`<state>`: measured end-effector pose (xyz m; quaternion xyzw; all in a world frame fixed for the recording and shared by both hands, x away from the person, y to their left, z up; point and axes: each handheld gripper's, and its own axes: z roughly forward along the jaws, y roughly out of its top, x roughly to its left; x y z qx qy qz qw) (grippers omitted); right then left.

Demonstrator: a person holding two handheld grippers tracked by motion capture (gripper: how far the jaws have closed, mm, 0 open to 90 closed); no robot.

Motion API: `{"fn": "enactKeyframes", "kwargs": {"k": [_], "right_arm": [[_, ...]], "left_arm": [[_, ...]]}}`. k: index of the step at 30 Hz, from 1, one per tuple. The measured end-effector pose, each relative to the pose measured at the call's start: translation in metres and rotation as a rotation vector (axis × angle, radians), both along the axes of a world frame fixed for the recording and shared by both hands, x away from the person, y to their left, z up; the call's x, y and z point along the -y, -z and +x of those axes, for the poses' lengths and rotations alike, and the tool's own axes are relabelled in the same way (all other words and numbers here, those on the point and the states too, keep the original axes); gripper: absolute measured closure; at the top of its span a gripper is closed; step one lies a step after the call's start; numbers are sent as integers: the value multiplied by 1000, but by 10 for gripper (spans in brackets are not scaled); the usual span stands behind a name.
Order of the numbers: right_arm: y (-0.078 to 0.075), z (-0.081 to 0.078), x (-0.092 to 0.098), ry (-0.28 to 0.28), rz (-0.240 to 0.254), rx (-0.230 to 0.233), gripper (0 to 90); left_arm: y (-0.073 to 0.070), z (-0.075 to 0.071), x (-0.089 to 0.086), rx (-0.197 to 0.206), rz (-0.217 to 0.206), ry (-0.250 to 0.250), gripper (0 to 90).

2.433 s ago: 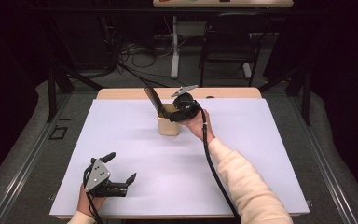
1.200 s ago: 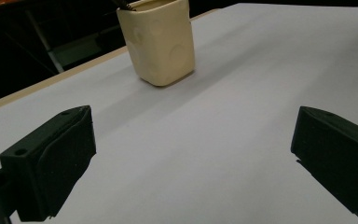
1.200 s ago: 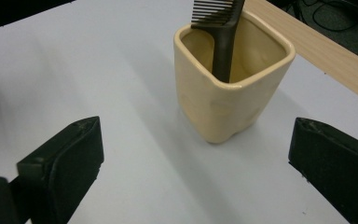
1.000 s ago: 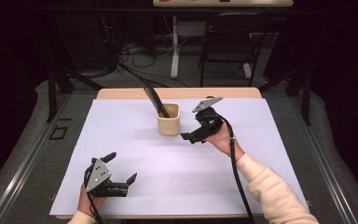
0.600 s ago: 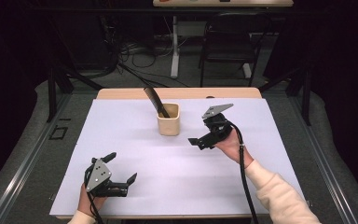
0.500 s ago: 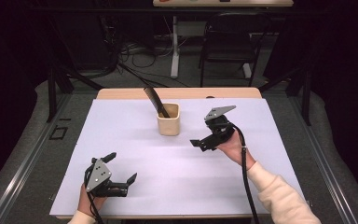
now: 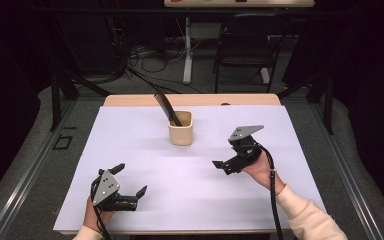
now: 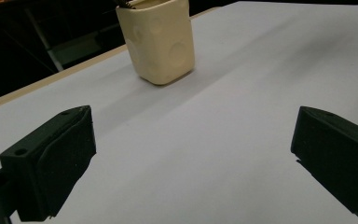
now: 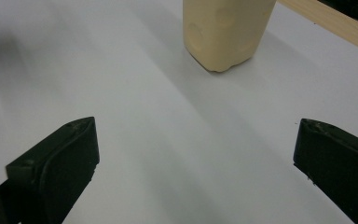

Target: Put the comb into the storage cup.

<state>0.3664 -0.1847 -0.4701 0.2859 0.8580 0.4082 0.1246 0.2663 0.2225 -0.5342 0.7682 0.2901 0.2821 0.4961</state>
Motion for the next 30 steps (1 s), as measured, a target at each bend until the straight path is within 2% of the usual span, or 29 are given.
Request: {"fn": "enactKeyframes", "kwargs": {"k": [6, 13, 30], "right_arm": [[6, -14, 8, 0, 1, -1, 0], [19, -32, 21, 9, -21, 2, 0], [38, -61, 39, 42, -1, 64, 0]], "left_arm": [[0, 0, 0, -2, -1, 0, 0], [1, 1, 1, -3, 2, 2, 0], [0, 0, 0, 2, -1, -1, 0]]}}
